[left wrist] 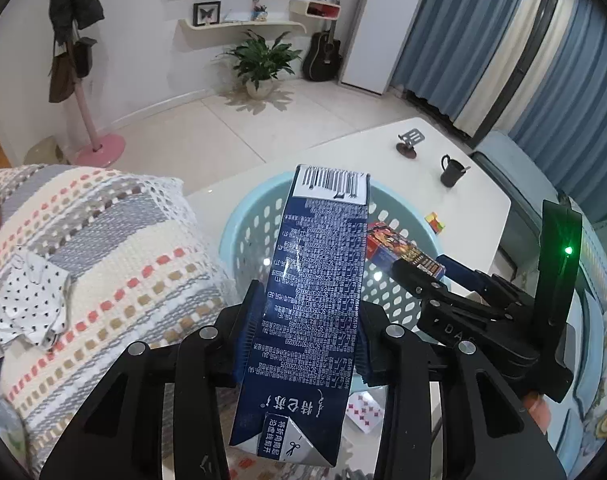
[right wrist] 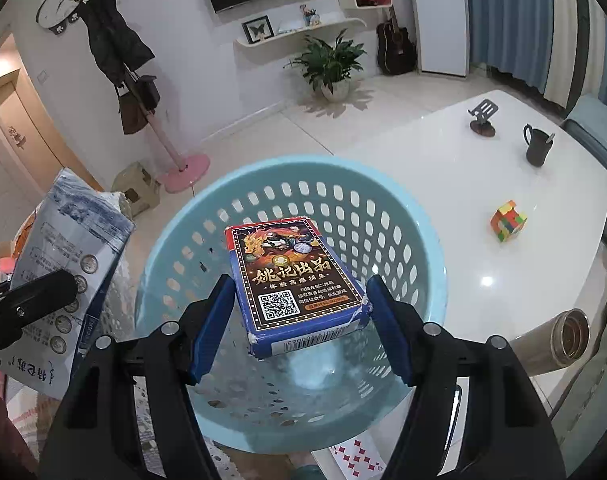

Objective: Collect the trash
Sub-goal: 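Lift the carton and card box over the blue basket and release both, then grasp the teal packet with the left tool while the right tool grasps the pink spray can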

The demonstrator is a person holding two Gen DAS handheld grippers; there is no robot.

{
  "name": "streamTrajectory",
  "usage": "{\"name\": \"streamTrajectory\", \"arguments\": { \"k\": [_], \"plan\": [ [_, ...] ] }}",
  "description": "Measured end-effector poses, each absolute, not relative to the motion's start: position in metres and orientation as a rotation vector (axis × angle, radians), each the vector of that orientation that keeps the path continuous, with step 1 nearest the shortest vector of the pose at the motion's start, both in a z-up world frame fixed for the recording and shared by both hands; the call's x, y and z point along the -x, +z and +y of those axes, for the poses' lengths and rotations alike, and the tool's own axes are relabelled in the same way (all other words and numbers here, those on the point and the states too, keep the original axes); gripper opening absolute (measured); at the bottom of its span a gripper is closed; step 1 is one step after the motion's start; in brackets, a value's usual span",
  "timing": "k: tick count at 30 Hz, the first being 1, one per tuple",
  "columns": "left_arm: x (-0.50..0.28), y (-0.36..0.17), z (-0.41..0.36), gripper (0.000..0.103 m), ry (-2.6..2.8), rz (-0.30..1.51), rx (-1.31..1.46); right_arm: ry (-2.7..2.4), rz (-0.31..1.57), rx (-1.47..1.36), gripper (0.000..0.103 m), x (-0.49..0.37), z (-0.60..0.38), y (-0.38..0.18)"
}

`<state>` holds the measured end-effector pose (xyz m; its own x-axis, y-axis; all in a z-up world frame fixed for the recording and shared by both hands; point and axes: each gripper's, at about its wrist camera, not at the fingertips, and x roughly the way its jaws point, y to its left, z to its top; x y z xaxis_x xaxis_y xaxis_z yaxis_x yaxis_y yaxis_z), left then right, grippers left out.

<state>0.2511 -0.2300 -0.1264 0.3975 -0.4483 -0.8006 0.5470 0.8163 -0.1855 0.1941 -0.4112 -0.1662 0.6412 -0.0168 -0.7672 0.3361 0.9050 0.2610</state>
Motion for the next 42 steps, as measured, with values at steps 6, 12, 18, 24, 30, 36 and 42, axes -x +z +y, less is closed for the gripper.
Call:
{"name": "streamTrajectory", "arguments": {
  "k": [6,12,18,24,30,36,42],
  "plan": [
    [-0.246,-0.123,-0.235,0.054,-0.627,0.958,-0.131,-0.207,0.865,-0.426,0.065,-0.194,-0.414,-0.168],
    [-0.236,-0.113,-0.229,0.054,-0.62,0.935,-0.127,-0.212,0.86,-0.425,0.065,-0.188,-0.411,-0.162],
    [-0.22,-0.097,-0.206,0.054,-0.608,0.89,-0.115,-0.186,0.844,-0.4,0.065,-0.183,-0.395,-0.146],
    [-0.207,-0.073,-0.17,0.054,-0.595,0.853,-0.059,-0.139,0.789,-0.315,0.065,-0.18,-0.361,-0.114],
    [-0.187,-0.046,-0.11,0.054,-0.556,0.793,0.043,-0.049,0.72,-0.238,0.065,-0.175,-0.314,-0.073],
    [-0.165,-0.03,-0.047,0.054,-0.466,0.744,0.119,0.055,0.707,-0.178,0.065,-0.172,-0.258,-0.052],
    [-0.152,-0.029,0.026,0.055,-0.326,0.735,0.197,0.183,0.737,-0.144,0.075,-0.171,-0.193,-0.044]
  ]
}}
